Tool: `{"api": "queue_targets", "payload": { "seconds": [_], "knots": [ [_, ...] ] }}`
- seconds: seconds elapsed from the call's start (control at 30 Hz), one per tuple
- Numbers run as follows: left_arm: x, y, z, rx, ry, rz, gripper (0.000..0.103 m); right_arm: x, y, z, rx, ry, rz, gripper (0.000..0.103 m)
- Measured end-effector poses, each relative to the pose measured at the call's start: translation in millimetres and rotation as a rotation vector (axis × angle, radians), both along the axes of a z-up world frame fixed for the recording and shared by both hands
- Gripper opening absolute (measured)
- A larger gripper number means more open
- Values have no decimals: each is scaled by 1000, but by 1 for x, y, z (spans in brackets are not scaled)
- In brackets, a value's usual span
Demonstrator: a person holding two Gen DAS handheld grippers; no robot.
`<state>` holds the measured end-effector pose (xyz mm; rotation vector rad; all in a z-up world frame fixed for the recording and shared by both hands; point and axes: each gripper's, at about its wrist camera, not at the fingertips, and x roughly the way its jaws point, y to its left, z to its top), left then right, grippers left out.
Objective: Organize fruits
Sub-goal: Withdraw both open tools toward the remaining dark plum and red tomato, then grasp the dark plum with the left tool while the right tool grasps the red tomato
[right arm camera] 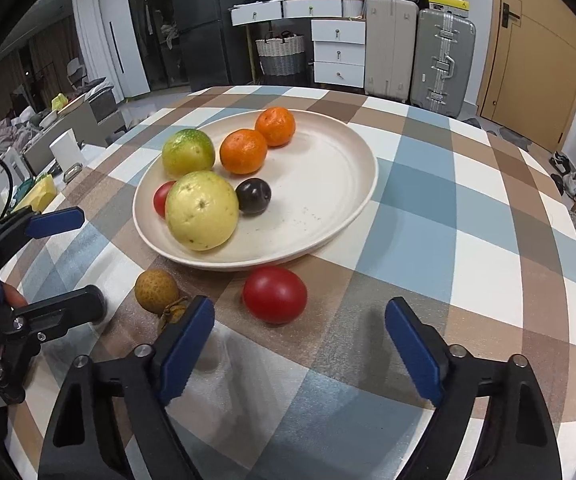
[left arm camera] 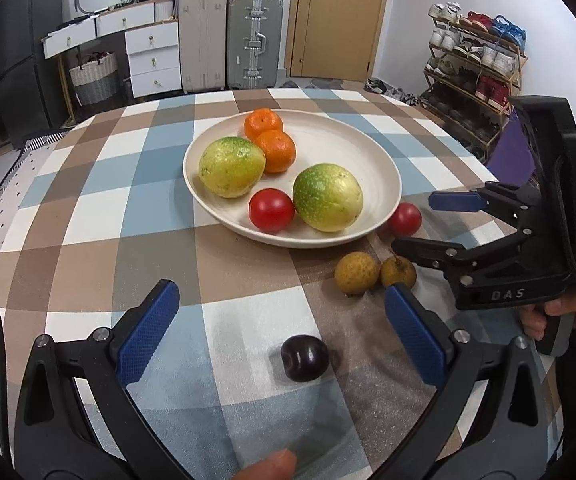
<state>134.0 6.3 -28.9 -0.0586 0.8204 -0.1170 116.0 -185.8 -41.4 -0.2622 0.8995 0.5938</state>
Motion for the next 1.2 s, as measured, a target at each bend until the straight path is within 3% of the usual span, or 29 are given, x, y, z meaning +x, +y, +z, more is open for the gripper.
{"api": "queue_targets", "payload": {
  "seconds": [0.07,0.53,0.8,1.1,1.2],
  "knots": [
    [0,2,-1,-12,12,-10,103,1,3,-2,-12,9,7,72],
    [0,-6,-17,39,110,-93,102,-2,5,1,20,6,42,33],
    [-4,-2,-18,13,119,-122,95,-5,3,7,21,-12,55,33],
    [-12,-4,-19,15,122,-192,70,-9,-2,18,56,-33,56,33],
    [-15,-6,-18,24,110,-210,55,-9,-2,19,60,-34,56,33]
  ]
}}
